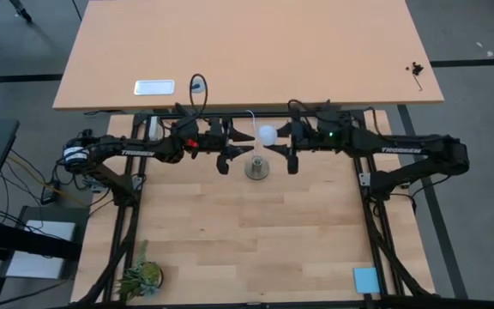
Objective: Screw lightbulb
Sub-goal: Insert the white lightbulb into the gold lamp
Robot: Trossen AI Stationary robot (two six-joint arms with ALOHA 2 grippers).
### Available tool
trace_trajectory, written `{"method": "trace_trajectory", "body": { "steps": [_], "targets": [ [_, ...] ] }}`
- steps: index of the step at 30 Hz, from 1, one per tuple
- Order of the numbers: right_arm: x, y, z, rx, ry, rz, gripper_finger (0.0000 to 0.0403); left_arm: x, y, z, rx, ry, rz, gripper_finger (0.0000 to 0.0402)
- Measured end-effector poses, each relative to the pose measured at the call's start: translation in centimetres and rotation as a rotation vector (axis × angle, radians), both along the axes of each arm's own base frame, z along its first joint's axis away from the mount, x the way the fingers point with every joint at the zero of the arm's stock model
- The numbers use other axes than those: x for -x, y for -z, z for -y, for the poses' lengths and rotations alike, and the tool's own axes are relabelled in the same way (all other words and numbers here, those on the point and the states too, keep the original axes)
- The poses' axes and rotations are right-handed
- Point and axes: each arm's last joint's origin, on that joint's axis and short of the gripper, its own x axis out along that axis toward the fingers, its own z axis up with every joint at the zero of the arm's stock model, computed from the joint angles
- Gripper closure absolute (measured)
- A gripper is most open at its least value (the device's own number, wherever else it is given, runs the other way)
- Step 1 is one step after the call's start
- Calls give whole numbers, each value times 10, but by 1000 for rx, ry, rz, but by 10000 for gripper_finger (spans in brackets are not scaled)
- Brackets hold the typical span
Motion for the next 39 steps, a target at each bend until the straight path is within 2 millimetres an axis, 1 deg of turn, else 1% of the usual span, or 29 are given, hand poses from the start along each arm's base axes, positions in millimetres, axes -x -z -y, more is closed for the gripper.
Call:
{"method": "trace_trajectory", "body": {
  "steps": [3,6,10,12,14,17,20,24,29,33,36,39],
  "targets": [
    [-2,31,0,-2,-2,79,239,1,-1,-2,-3,-5,5,254],
    [1,65,0,3,24,146,239,1,-1,-4,-4,-9,7,254],
    [8,103,4,3,121,213,239,3,-1,-8,-3,-23,7,254],
    [8,117,7,-29,136,231,239,3,-1,-9,-2,-28,10,254],
    [5,127,10,-61,144,243,239,4,-2,-11,-3,-33,16,254],
    [-5,143,13,-81,147,210,239,5,-3,-12,-9,-40,33,254],
    [-14,154,15,-84,149,197,239,5,-4,-12,-13,-51,41,254],
    [-18,172,20,-99,165,171,239,5,-6,-12,-19,-55,57,254],
    [-22,186,25,-125,177,163,239,5,-6,-12,-19,-57,58,254],
    [-31,192,27,-126,175,163,239,5,-5,-12,-14,-74,49,254],
    [-33,201,28,-131,177,138,239,5,-4,-13,-6,-91,37,254],
    [-34,206,28,-143,178,142,239,4,-3,-13,-6,-98,29,254]
  ]
}}
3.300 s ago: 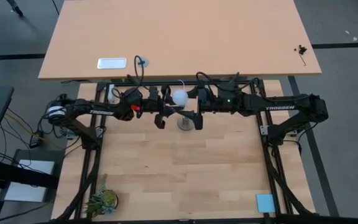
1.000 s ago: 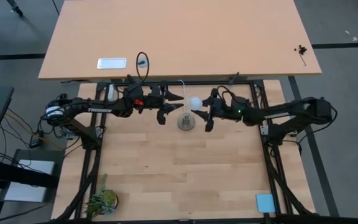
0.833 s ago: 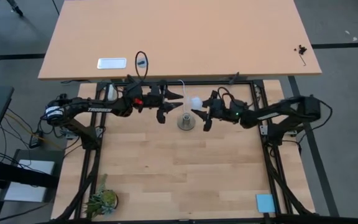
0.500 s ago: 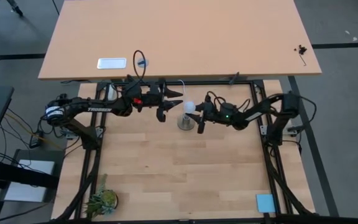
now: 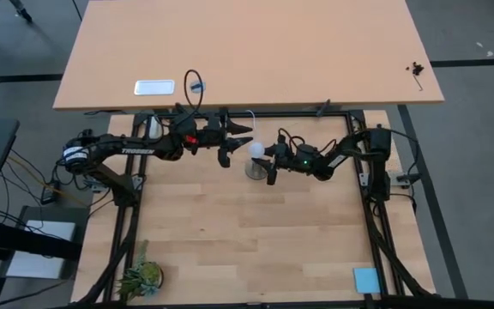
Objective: Screw lightbulb
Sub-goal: Insert the white lightbulb into the gold lamp
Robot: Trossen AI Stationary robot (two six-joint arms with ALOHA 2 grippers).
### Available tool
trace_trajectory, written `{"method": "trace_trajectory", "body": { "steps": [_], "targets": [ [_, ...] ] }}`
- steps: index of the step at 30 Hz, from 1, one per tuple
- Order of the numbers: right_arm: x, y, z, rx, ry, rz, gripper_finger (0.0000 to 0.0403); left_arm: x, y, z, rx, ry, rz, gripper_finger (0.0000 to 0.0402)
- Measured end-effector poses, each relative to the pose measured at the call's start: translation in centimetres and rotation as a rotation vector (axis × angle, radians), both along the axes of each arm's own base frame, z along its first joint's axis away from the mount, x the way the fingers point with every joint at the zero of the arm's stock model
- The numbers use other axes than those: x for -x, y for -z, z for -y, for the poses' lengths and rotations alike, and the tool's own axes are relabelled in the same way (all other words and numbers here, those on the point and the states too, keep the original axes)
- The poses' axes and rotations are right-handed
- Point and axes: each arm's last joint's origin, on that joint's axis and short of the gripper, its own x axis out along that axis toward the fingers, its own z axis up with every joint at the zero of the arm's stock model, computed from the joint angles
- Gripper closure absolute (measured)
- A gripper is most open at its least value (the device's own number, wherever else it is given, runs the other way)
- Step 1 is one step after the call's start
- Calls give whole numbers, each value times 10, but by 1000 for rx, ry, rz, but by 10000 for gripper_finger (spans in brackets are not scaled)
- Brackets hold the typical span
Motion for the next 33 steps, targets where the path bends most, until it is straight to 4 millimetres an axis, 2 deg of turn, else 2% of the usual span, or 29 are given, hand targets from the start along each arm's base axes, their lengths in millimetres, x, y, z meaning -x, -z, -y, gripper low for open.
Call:
{"method": "trace_trajectory", "body": {
  "steps": [6,17,25,33],
  "targets": [
    [0,11,1,-14,3,-21,239,-1,3,0,-10,-12,-26,254],
    [0,13,2,24,13,-55,238,-1,3,0,-9,-11,-31,254],
    [0,15,2,30,12,-76,222,-2,5,1,-4,-8,-39,255],
    [0,15,2,31,14,-78,228,-23,46,-5,43,-18,-167,294]
  ]
}}
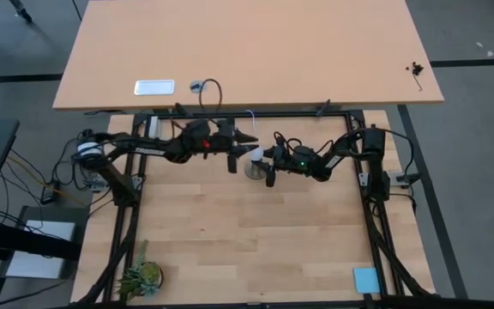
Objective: Screw lightbulb
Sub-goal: Insert the white lightbulb into the gold lamp
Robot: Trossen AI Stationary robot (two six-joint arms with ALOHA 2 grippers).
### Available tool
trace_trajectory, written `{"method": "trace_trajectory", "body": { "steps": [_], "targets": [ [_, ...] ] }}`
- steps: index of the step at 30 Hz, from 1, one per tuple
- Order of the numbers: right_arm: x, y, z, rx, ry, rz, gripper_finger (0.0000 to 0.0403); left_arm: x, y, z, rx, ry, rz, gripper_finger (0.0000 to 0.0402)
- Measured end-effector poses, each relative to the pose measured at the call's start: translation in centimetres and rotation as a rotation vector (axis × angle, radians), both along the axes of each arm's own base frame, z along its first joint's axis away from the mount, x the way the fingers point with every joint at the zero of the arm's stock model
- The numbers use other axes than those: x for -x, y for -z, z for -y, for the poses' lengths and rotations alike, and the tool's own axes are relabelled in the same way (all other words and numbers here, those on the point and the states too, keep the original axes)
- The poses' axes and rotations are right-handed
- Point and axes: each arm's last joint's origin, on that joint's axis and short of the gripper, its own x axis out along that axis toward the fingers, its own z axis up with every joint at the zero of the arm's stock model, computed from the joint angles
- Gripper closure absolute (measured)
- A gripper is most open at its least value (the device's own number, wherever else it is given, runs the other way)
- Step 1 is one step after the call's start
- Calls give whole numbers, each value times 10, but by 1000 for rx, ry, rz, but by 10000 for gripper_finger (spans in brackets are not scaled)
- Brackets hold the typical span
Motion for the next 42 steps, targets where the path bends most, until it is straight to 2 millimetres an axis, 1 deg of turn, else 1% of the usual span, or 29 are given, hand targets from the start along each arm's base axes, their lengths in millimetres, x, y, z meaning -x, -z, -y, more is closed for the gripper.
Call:
{"method": "trace_trajectory", "body": {
  "steps": [3,6,9,11,16,20,23,33,37,42],
  "targets": [
    [0,0,0,0,0,1,228,-7,9,-3,7,-11,-19,322],
    [0,0,0,1,1,3,228,-9,16,-5,13,-25,-35,353],
    [0,0,0,4,1,6,228,-9,18,-7,13,-54,-46,386],
    [0,0,0,6,1,6,228,-7,20,-11,7,-88,-61,396],
    [0,-1,0,11,2,6,228,-5,24,-16,19,-124,-115,395],
    [0,-1,0,21,1,3,228,-6,31,-10,7,-103,-191,399],
    [0,-1,0,21,1,4,228,-7,32,-6,-14,-103,-201,399],
    [1,-1,0,23,3,12,228,-8,34,-4,-15,-109,-215,401],
    [1,-2,0,26,3,20,216,-8,34,-4,-15,-109,-215,401],
    [1,-2,0,25,18,25,186,-8,34,-4,-13,-112,-220,401]
  ]
}}
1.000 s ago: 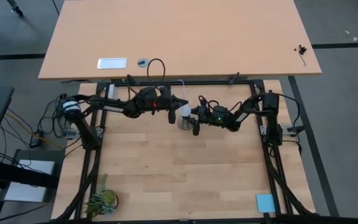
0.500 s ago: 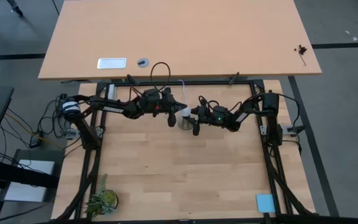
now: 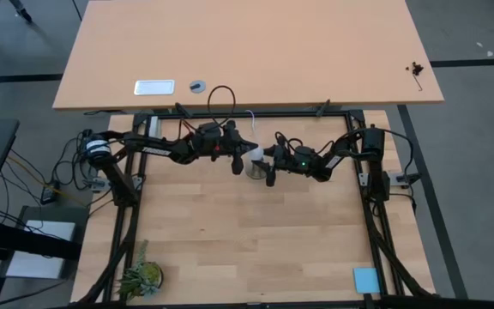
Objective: Screw lightbulb
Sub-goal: Insert the white lightbulb into the gold lamp
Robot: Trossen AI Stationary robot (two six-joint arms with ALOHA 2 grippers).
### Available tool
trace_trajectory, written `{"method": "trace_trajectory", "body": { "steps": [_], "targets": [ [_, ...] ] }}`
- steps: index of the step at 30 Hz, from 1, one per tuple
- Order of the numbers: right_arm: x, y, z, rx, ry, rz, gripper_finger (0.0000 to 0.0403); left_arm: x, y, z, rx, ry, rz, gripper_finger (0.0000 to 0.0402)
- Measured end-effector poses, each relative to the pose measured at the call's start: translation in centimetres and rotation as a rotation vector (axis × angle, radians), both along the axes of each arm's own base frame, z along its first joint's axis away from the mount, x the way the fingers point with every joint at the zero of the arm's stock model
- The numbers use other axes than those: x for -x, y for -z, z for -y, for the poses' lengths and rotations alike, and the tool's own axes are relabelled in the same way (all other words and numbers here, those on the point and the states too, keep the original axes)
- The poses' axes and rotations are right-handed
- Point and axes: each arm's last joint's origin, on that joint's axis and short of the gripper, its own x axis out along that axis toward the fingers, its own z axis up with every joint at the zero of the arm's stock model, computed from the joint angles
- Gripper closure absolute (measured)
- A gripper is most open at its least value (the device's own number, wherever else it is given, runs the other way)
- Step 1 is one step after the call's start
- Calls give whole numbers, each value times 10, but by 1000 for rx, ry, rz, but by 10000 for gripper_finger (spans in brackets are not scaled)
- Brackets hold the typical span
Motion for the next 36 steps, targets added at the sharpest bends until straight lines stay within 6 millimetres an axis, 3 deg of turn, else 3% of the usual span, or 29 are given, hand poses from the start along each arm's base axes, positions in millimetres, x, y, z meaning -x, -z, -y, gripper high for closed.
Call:
{"method": "trace_trajectory", "body": {
  "steps": [16,23,30,36],
  "targets": [
    [-1,-1,-1,2,19,3,103,-2,-3,0,-1,7,6,401],
    [-1,-2,-2,5,6,2,100,-2,-3,0,-6,8,4,401],
    [1,-16,-7,39,-13,12,98,-2,-3,0,-7,8,5,401],
    [6,-23,-9,14,-16,-80,101,-4,-4,3,-11,18,10,401]
  ]
}}
